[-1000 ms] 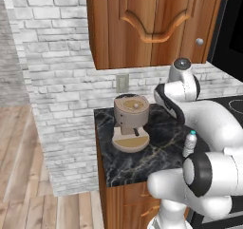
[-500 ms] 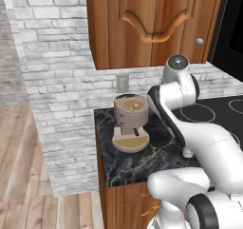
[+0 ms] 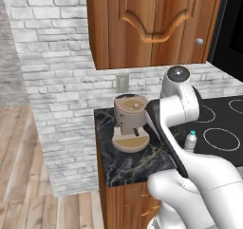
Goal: Place the microwavable item in the microwave. Then, close the microwave door and press the start button.
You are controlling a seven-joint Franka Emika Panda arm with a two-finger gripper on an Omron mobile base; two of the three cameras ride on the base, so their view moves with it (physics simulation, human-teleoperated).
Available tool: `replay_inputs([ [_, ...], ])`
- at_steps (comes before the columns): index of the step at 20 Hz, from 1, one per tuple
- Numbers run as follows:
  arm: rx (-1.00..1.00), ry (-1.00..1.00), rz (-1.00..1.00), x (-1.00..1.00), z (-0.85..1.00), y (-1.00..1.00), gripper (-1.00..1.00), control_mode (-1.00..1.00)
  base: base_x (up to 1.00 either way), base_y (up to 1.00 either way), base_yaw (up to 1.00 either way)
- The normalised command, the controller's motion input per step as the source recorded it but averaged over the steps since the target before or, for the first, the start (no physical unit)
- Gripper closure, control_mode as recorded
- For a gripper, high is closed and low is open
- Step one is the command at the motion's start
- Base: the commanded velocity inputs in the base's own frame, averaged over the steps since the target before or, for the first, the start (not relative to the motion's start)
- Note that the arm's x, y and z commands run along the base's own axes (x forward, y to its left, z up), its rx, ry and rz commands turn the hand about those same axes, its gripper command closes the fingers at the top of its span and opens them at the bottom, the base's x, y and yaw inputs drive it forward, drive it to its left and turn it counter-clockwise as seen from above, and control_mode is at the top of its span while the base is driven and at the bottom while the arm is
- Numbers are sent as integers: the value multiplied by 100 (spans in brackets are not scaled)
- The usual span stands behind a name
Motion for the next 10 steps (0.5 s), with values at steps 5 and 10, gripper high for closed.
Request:
replay_inputs([
  [5,0,17,0,-4,-30,30,100,-100,0,0,0],
  [10,-1,11,0,-4,-24,30,100,-100,0,0,0],
])
